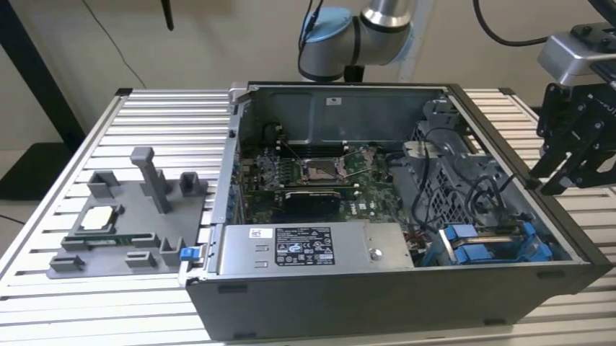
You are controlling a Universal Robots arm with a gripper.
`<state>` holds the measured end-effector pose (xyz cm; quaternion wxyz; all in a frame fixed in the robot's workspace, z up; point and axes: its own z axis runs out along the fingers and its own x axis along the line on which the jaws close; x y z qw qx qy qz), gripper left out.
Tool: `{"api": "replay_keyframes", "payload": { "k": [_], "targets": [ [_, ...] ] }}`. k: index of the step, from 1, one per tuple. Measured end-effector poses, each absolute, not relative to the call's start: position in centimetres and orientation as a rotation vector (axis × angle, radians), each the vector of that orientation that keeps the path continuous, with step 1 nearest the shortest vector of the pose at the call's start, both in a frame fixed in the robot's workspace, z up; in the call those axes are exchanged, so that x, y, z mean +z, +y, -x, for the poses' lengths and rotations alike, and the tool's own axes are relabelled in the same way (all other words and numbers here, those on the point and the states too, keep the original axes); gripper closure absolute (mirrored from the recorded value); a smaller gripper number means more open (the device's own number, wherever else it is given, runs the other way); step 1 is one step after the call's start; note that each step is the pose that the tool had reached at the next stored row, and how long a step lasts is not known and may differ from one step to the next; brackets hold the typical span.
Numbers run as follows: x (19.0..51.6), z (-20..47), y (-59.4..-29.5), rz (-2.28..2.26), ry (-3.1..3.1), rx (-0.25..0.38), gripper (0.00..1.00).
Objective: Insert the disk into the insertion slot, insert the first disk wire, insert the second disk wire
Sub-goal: 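Insert the first disk wire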
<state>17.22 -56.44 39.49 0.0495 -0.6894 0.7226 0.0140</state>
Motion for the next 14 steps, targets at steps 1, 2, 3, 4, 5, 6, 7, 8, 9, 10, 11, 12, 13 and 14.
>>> {"api": "replay_keyframes", "payload": {
  "k": [1, 2, 3, 4, 5, 6, 7, 8, 9, 10, 11, 12, 13, 14],
  "targets": [
    [39.5, -17.3, -56.4, 2.101, 2.203, 0.047, 0.00],
    [39.4, -17.4, -56.4, 2.103, 2.206, 0.054, 0.00],
    [39.4, -17.5, -56.3, 2.106, 2.209, 0.062, 0.00],
    [39.4, -17.5, -56.3, 2.107, 2.211, 0.069, 0.00],
    [39.4, -17.7, -56.2, 2.107, 2.211, 0.076, 0.00],
    [39.3, -17.8, -56.2, 2.106, 2.210, 0.081, 0.00],
    [39.3, -18.0, -56.1, 2.104, 2.209, 0.087, 0.00],
    [39.3, -18.1, -56.0, 2.103, 2.208, 0.092, 0.00],
    [39.2, -18.2, -56.0, 2.102, 2.207, 0.097, 0.00],
    [39.2, -18.4, -55.9, 2.101, 2.207, 0.101, 0.00],
    [39.1, -18.5, -55.8, 2.102, 2.208, 0.105, 0.00],
    [39.1, -18.6, -55.7, 2.102, 2.209, 0.109, 0.00],
    [39.0, -18.6, -55.7, 2.103, 2.210, 0.113, 0.00],
    [39.0, -18.7, -55.6, 2.104, 2.211, 0.118, 0.00]
  ]
}}
